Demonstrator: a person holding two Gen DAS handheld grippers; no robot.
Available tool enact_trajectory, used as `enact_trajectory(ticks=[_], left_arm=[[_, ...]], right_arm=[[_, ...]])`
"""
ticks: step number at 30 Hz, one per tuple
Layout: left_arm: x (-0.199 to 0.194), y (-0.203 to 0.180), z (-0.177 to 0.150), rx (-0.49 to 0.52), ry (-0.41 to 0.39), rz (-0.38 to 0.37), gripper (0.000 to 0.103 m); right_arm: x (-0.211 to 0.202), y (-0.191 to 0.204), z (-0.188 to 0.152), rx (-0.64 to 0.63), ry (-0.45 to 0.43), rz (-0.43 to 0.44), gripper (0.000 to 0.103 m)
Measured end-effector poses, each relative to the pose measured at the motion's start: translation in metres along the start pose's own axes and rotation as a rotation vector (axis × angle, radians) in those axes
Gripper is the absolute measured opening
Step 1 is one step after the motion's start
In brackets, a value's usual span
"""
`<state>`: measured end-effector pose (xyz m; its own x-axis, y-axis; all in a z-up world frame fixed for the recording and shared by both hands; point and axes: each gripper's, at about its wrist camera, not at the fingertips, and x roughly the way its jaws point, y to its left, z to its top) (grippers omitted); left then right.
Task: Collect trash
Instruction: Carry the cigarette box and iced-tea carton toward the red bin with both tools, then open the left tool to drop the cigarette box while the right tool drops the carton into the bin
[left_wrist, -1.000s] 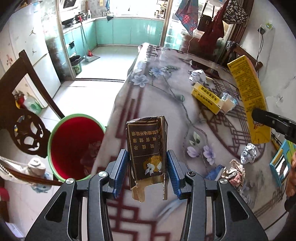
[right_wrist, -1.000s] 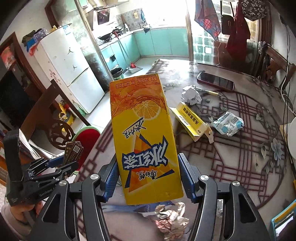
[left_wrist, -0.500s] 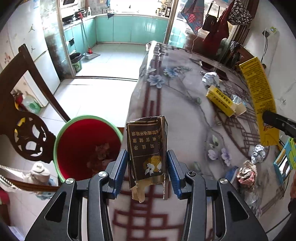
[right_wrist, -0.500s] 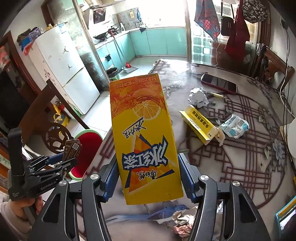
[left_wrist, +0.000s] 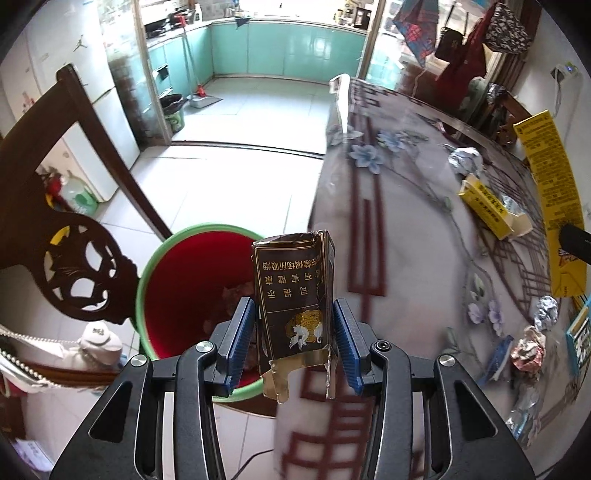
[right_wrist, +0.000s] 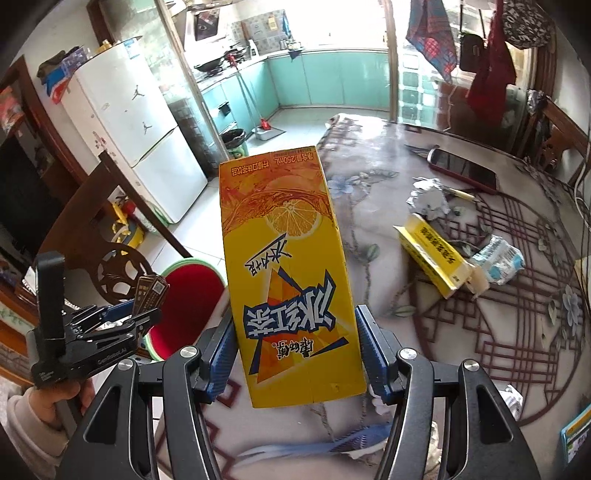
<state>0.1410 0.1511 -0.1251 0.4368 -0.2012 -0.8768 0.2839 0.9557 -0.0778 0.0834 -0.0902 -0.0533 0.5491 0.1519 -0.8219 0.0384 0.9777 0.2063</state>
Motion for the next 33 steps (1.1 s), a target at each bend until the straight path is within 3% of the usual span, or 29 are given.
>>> enact_trajectory(ticks=[11, 33], left_arm=[[0.009, 0.037, 0.0, -0.07, 0.012, 0.052, 0.042], [0.046, 0.094, -0.006, -0.172, 0.086, 0.147, 0.043]], right_arm=[[0.03, 0.039, 0.012, -0.048, 0.033, 0.059, 0.059], [0.122, 0.111, 0.015, -0.076, 0.189, 0.204, 0.059]])
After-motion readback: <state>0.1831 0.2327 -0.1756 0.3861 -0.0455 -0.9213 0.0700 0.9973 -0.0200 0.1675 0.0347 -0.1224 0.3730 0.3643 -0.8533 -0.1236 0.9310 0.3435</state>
